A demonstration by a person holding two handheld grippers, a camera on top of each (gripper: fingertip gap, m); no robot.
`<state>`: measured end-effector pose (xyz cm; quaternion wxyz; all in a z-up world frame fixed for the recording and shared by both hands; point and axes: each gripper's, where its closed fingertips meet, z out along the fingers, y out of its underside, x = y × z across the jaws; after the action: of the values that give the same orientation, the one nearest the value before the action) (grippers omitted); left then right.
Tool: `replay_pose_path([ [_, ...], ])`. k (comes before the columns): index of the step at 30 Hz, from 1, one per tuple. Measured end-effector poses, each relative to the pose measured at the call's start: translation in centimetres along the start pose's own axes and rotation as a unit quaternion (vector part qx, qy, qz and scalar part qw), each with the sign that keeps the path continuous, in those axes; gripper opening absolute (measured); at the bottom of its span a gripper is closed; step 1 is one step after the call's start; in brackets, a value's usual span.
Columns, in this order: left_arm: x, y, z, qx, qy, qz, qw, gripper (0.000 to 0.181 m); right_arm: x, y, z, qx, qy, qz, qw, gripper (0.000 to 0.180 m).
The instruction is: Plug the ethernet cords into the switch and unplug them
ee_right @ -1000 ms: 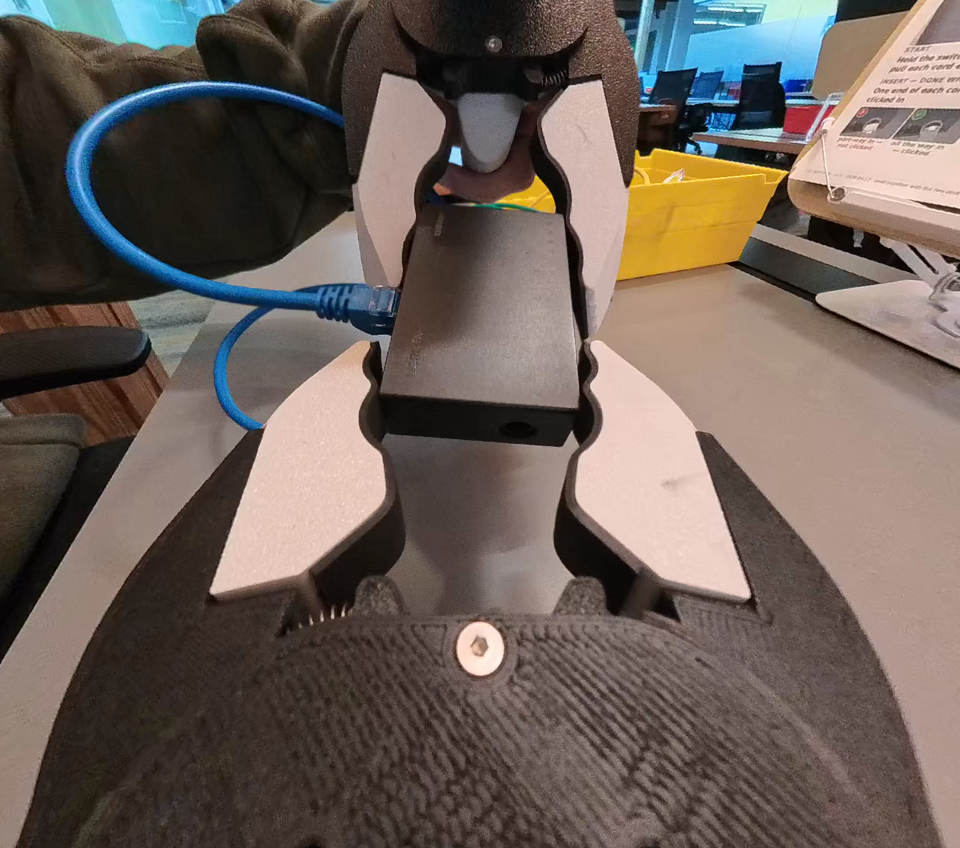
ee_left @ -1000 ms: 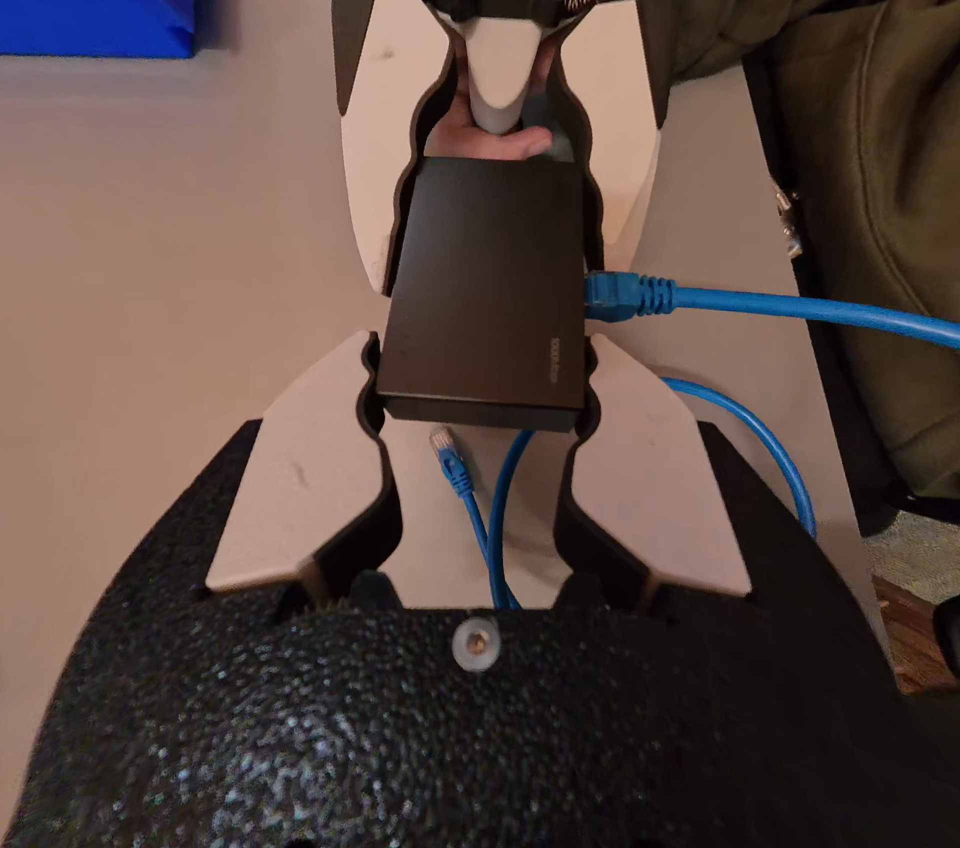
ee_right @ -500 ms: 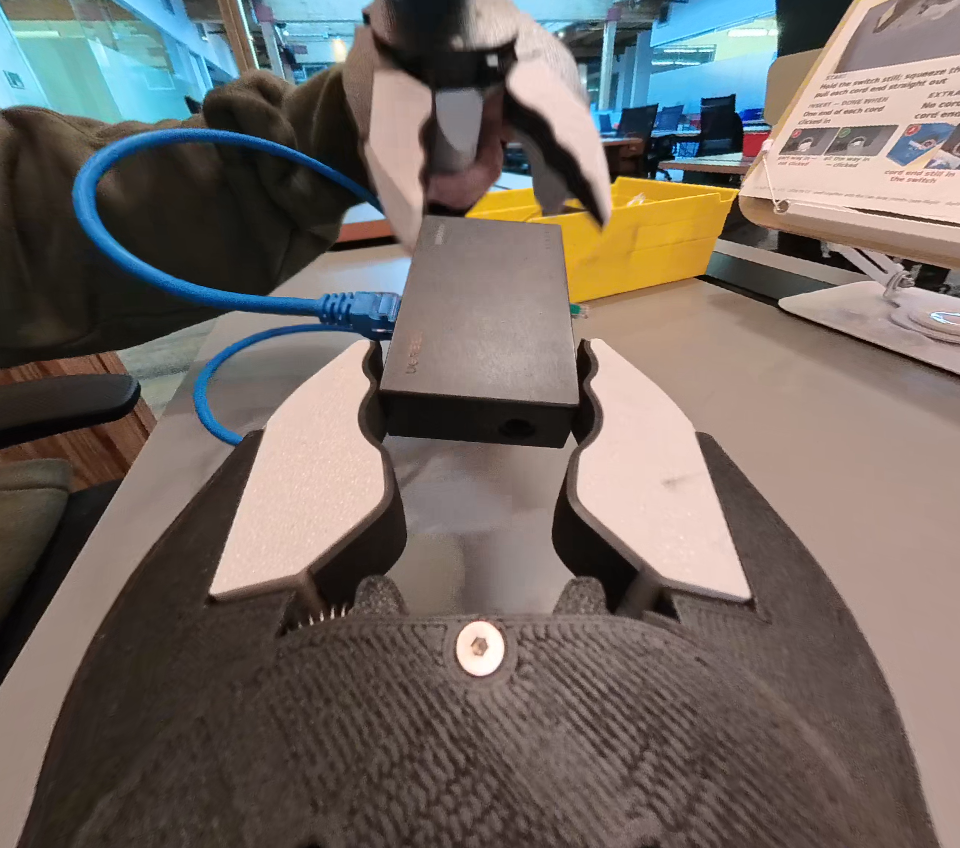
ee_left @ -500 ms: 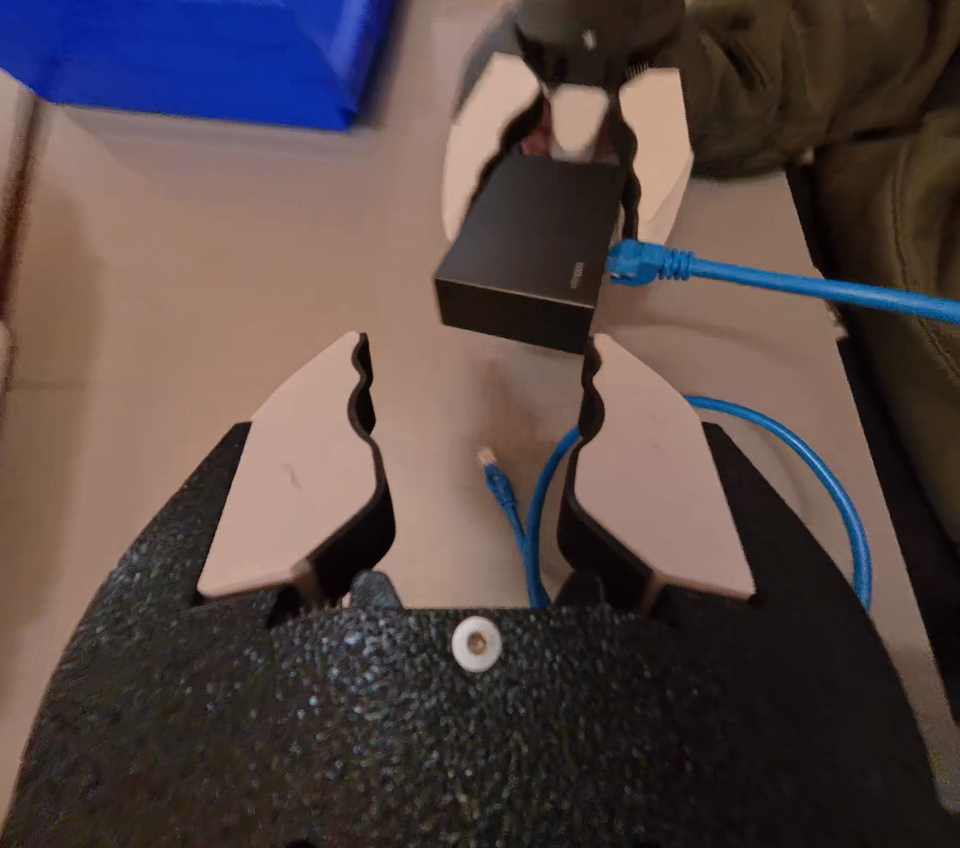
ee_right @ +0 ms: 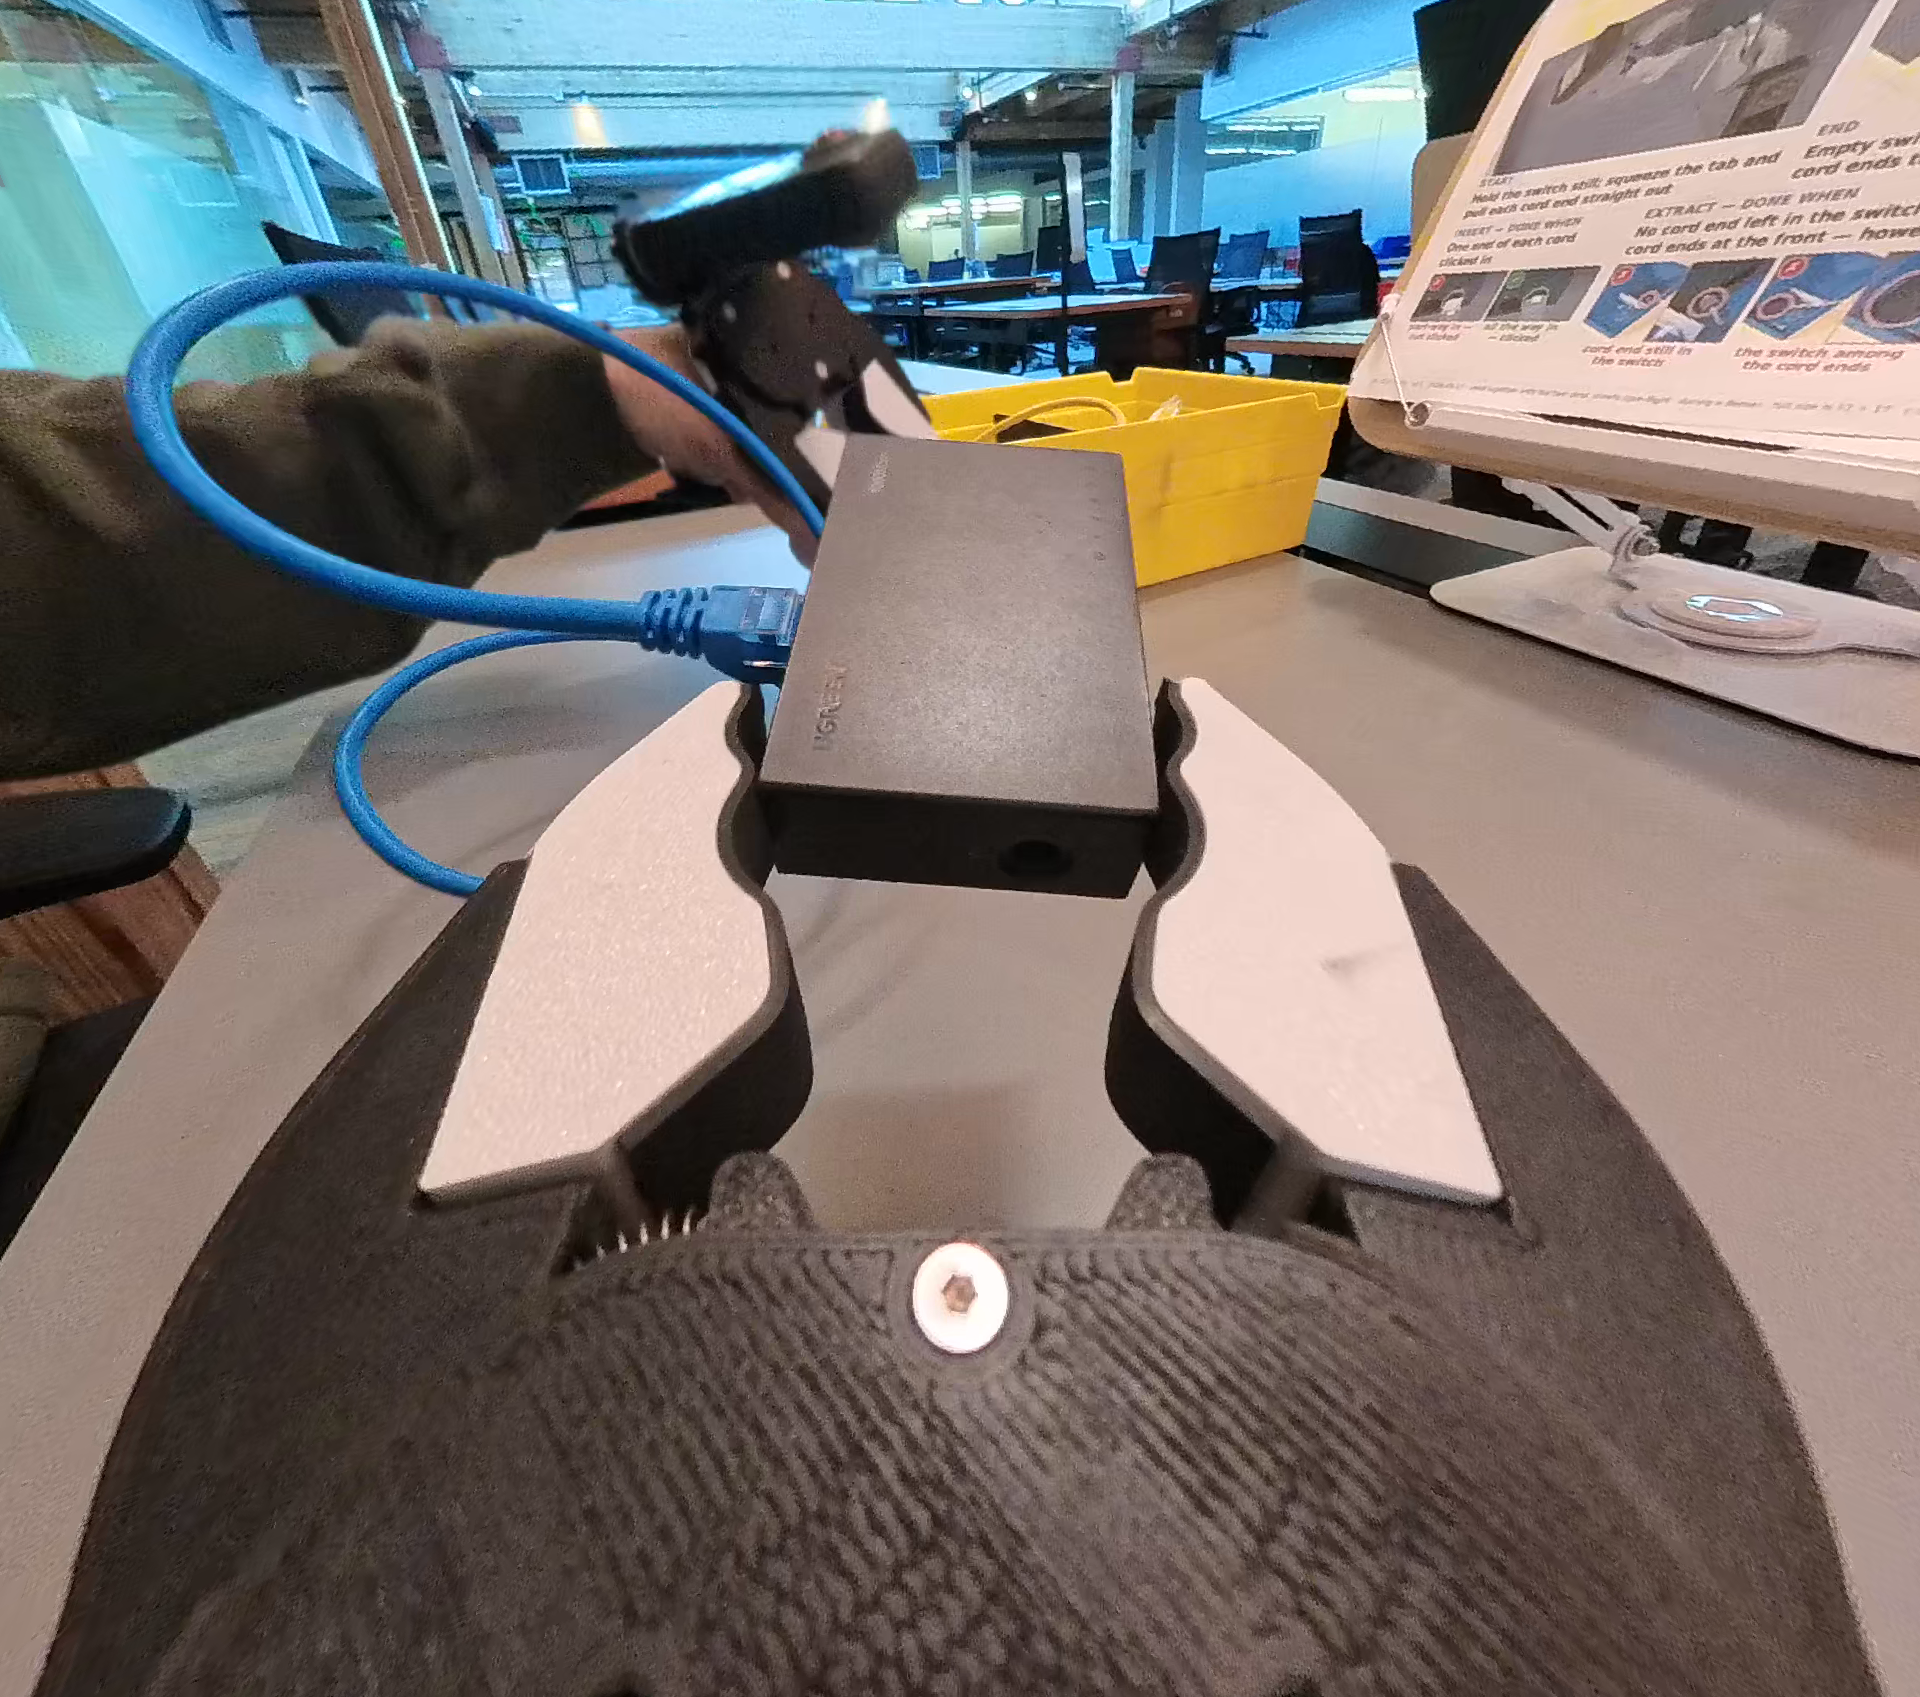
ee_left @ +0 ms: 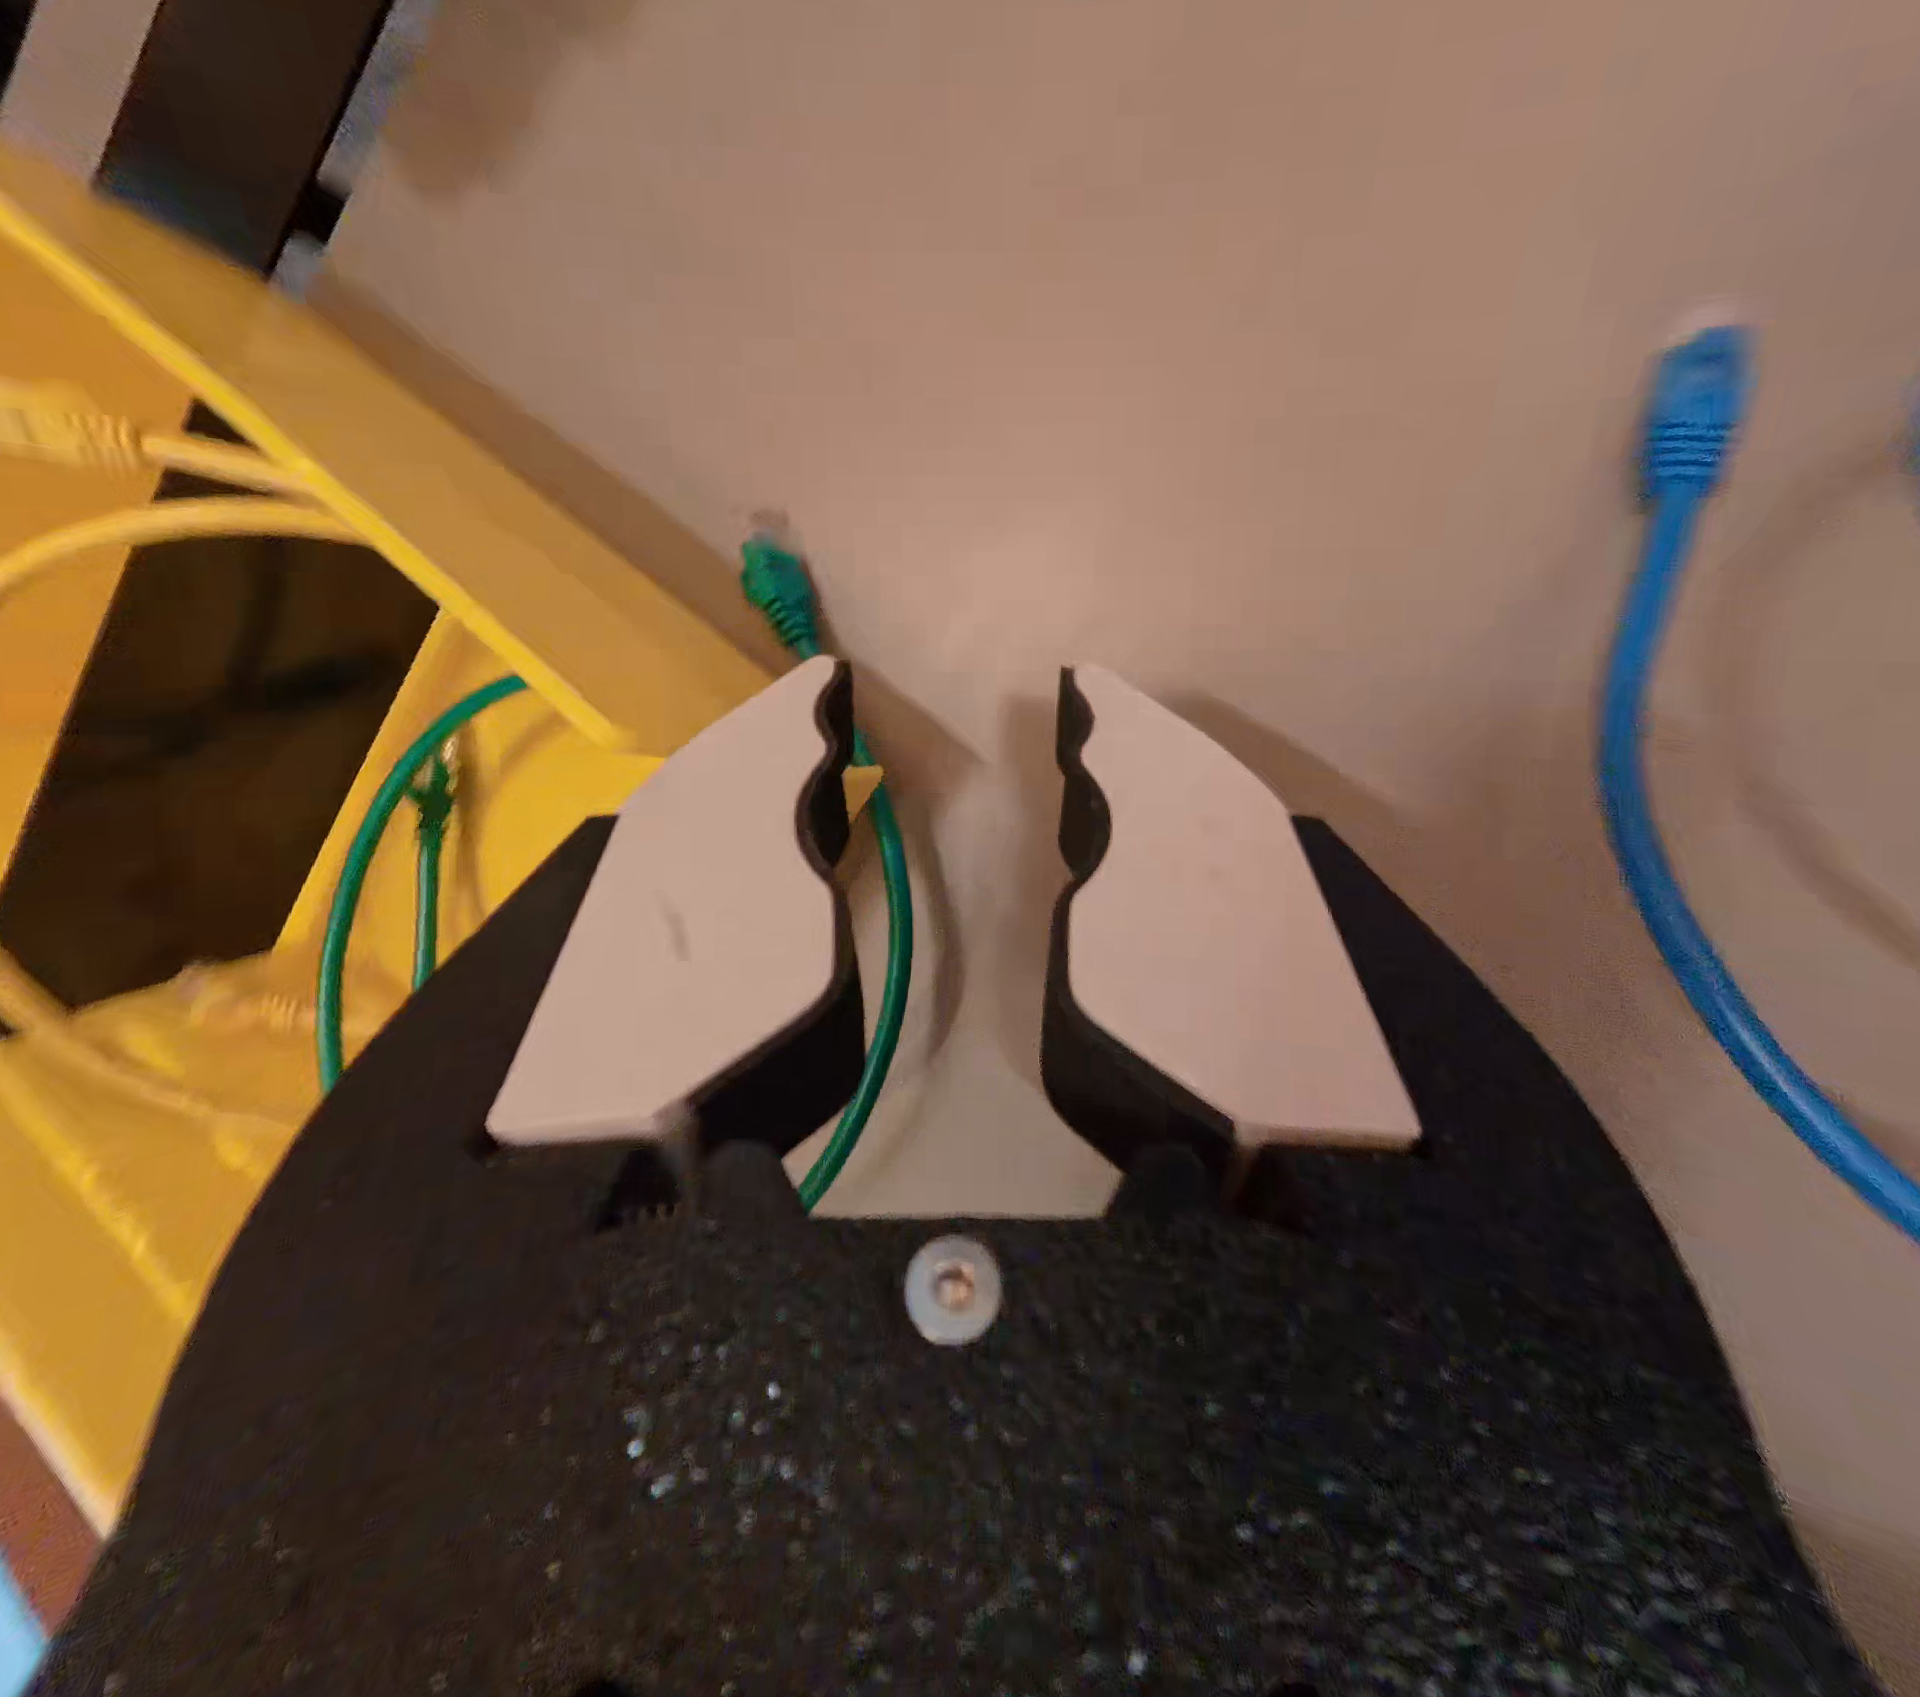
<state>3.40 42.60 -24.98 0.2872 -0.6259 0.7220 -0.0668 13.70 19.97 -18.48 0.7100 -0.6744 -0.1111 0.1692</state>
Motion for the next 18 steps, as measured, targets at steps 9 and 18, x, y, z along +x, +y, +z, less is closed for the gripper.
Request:
replay_pose_path([
  [9,-2.1,1.3,5.0,-0.167,-0.19,0.142,0.957,0.02,-0.1,-0.8,-1.5,0.031,-0.014,-0.003,0.999,0.072],
  [18,-0.4,-2.8,3.6,-0.026,-0.196,0.057,0.979,0.042,0.9,-1.6,-3.6,0.059,-0.016,0.008,0.998,0.072],
])
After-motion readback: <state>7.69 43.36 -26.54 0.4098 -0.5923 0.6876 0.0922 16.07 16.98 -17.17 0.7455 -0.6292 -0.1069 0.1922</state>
